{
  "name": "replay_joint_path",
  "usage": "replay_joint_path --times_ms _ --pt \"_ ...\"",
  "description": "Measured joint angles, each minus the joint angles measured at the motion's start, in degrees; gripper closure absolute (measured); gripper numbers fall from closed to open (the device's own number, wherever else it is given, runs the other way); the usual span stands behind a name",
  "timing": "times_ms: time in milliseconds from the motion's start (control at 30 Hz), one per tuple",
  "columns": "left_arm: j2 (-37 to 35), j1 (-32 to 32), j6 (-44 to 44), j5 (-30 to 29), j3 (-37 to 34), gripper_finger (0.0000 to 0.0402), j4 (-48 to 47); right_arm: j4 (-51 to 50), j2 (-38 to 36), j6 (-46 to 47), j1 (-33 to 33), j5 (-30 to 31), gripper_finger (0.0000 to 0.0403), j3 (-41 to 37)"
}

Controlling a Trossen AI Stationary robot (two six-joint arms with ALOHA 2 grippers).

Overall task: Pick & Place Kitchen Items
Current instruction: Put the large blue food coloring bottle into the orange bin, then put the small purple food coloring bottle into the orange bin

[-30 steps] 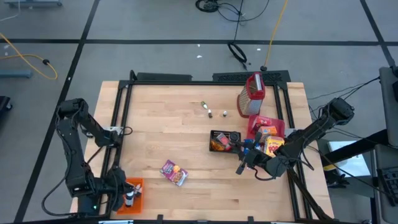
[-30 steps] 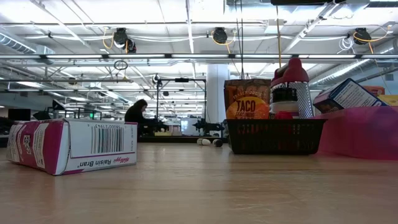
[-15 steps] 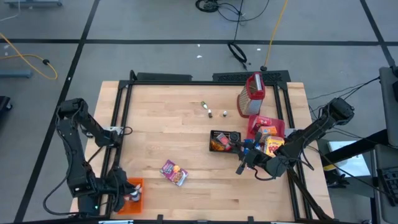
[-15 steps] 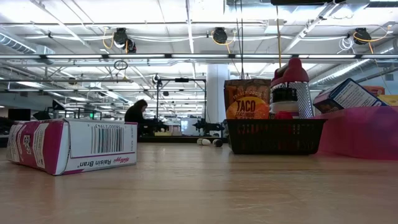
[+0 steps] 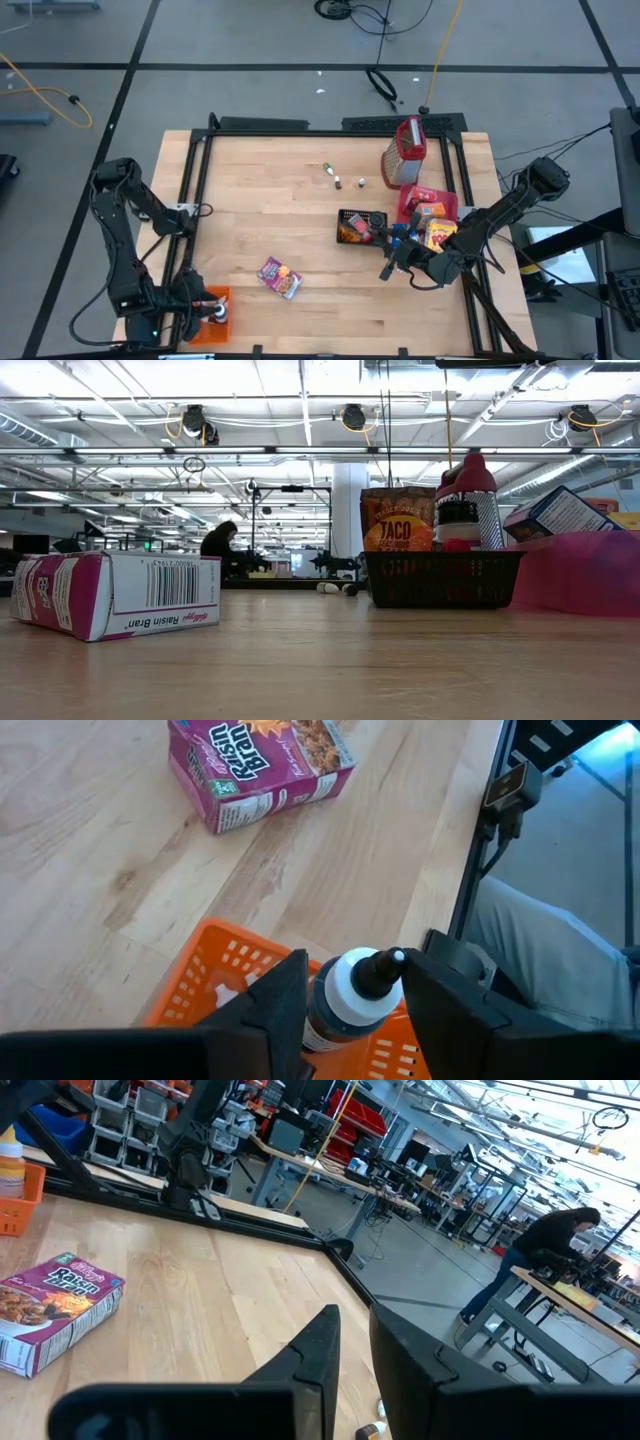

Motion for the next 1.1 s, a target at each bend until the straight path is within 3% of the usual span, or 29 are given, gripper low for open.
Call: replay_joint_path --times_ms 267,600,833,1100 --pt "0.0 -1.05 -0.24 2.67 0.02 0.0238 2.34 0.0 0.0 0.02 0.0 0.0 0.0348 0.0" --pt "-2.76 -1.58 -1.34 1.5 0.02 0.0238 2.04 0.0 0.0 0.24 0.0 0.0 0.0348 0.0" --pt "-5.15 0.09 3.61 -2.73 0.04 0.0238 0.6 0.0 0.0 0.24 0.0 0.0 0.0348 0.0" --pt "-8.15 9.35 18.01 -12.4 0.07 0.0238 -0.69 0.0 0.0 0.85 0.0 0.0 0.0348 0.0"
